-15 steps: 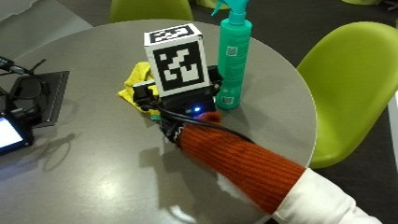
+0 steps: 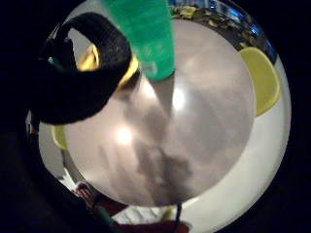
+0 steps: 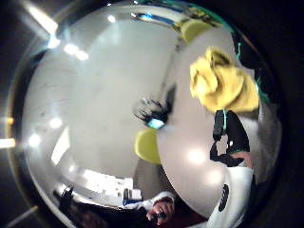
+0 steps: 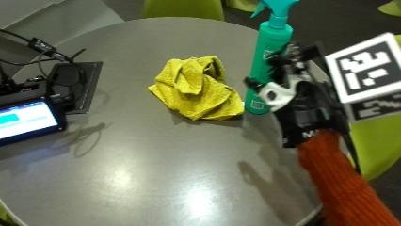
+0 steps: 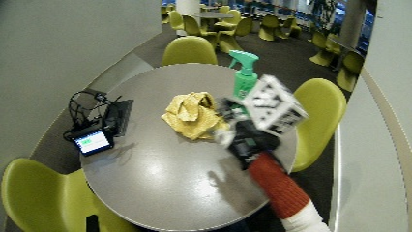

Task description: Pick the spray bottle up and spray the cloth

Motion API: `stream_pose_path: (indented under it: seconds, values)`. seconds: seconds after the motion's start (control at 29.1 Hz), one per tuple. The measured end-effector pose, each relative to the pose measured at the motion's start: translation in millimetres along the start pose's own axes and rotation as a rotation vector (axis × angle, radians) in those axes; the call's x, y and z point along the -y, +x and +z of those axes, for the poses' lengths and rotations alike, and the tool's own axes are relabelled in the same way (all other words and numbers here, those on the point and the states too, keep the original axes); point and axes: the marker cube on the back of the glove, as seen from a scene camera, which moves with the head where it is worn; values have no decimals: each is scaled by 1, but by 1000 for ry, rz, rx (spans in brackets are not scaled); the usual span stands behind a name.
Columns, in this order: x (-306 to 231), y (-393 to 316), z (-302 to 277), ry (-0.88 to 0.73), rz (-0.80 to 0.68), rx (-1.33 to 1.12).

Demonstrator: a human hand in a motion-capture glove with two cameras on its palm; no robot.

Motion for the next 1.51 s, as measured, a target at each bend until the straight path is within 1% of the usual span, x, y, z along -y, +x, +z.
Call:
stream_pose_path:
  seconds: [0.14,0.21,0.38,0.55,0.79,0.89,1.2,1.51]
  values:
    - [10,31,-34,162,1,74]
    - [20,48,-42,210,19,115]
    - [56,85,-21,131,91,359]
    - [67,90,-9,196,93,374]
    - [72,95,-28,211,63,342]
    - [75,93,-45,187,33,216]
    - [88,45,-91,104,-169,-518]
    - [105,17,-99,88,-223,-935]
